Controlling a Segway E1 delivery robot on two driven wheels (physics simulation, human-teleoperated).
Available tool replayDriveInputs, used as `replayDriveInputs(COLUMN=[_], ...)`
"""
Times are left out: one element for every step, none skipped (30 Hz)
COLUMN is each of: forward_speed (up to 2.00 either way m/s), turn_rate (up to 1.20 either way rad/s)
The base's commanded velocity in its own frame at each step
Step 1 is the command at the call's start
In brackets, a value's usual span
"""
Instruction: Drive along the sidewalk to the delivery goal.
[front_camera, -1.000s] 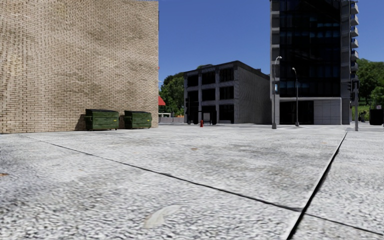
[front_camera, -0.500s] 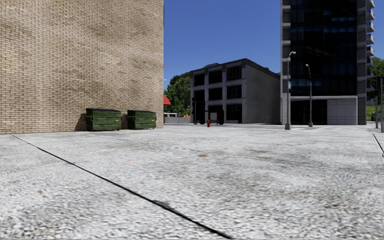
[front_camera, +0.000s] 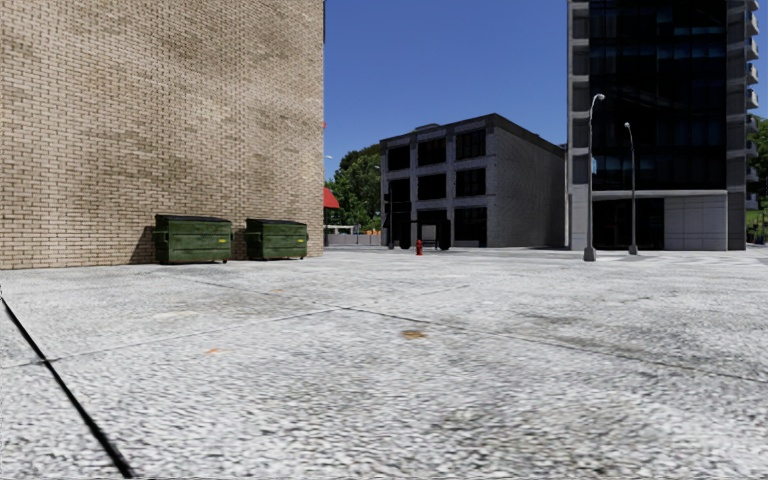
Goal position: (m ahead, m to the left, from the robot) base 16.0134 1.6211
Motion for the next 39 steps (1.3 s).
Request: replayDriveInputs(forward_speed=[2.0, 2.0, 2.0, 2.0, 2.0, 2.0, 2.0, 2.0, 2.0, 2.0, 2.0, 2.0, 2.0, 2.0, 2.0, 2.0, 2.0, 2.0, 2.0, 2.0, 2.0, 2.0, 2.0, 2.0, 2.0, 2.0, 2.0, 2.0, 2.0, 2.0, 2.0, 2.0, 2.0, 2.0, 2.0, 2.0, 2.0, 2.0, 2.0], turn_rate=[0.0, 0.0, 0.0, 0.0, 0.0, 0.0, 0.0, 0.0, 0.0, 0.0, 0.0, 0.0, 0.0, 0.0, 0.0, 0.0, 0.0, 0.0, 0.0, 0.0, 0.0, 0.0, 0.0, 0.0, 0.0, 0.0, 0.0, 0.0, 0.0, 0.0, 0.0, 0.0, 0.0, 0.0, 0.0, 0.0, 0.0, 0.0, 0.0])
